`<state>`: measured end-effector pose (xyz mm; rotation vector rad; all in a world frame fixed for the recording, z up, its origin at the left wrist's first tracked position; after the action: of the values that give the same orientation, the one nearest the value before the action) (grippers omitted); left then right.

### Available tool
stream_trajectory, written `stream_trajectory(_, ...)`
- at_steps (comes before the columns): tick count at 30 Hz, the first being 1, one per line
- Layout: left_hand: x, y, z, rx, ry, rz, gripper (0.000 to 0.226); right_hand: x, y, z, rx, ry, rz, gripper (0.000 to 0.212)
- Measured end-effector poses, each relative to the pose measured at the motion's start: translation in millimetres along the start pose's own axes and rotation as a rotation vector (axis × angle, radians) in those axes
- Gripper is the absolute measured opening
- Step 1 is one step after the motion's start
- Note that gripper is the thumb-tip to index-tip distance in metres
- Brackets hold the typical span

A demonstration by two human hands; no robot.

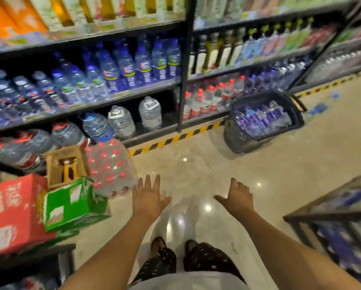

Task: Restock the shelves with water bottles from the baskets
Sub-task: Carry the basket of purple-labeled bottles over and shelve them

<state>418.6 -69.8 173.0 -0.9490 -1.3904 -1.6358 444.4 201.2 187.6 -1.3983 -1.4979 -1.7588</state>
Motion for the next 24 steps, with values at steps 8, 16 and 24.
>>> stream_trajectory(8, 7.2, -70.7, 72.1, -0.229, -0.170, -0.104, 0.088, 9.3, -27.3, 61.4, -0.238, -0.156, -0.004, 0.090)
stream_trajectory(16, 15.2, -162.1, 187.3, -0.297, -0.236, -0.108, 0.086, 35.1, -108.5, 145.2, -0.329, -0.240, -0.035, 0.091)
stream_trajectory(24, 36.1, -228.1, 278.0, -0.294, -0.208, -0.091, 0.085, 75.9, -189.1, 202.2, -0.350, -0.312, -0.044, 0.092)
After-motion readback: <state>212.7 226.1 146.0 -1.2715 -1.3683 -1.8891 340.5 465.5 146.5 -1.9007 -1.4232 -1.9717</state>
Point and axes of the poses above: each hand's wrist, its own y-axis away from the middle knuckle, its own x-axis out of the back of the hand, z = x × y, the point moved 1 cm from there along -y, towards the middle knuckle
